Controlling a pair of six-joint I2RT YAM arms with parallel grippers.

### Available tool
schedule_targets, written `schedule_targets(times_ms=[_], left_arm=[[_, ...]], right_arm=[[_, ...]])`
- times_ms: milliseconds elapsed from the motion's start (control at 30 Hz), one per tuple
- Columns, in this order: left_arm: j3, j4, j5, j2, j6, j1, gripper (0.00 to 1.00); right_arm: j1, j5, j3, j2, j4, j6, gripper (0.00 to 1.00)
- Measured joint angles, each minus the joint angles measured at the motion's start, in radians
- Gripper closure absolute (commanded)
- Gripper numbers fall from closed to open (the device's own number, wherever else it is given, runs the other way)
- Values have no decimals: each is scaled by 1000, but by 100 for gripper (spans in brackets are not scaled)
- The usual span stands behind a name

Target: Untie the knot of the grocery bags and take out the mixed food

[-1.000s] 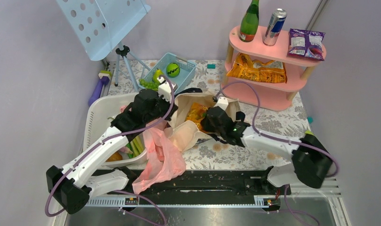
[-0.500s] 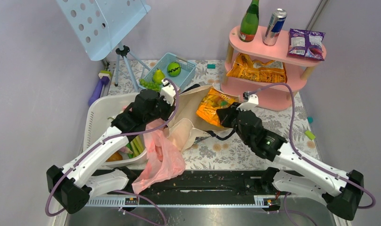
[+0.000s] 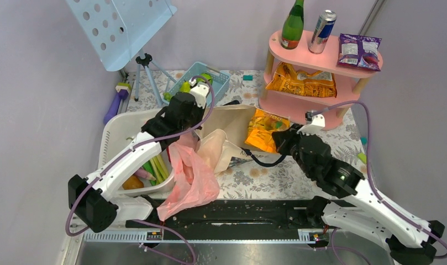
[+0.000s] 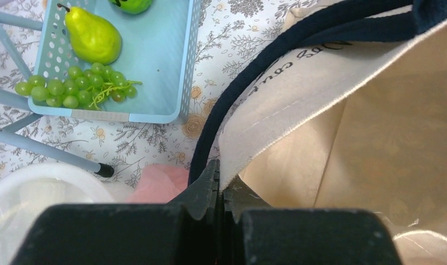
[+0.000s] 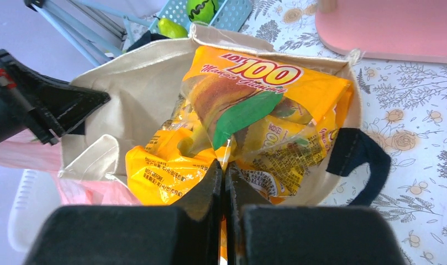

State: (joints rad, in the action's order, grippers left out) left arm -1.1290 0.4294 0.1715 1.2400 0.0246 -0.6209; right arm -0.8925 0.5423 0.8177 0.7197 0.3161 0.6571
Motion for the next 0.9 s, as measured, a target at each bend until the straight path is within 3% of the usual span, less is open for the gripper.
schedule_targets(times_ms=[533,900], left_arm=[[-116,105,40,98,132,92,100],[-66,93,35,2,98,107,100]], right_arm=[[0,44,132,-100,188,15,100],[27,301,197,-112,383,-17,100]])
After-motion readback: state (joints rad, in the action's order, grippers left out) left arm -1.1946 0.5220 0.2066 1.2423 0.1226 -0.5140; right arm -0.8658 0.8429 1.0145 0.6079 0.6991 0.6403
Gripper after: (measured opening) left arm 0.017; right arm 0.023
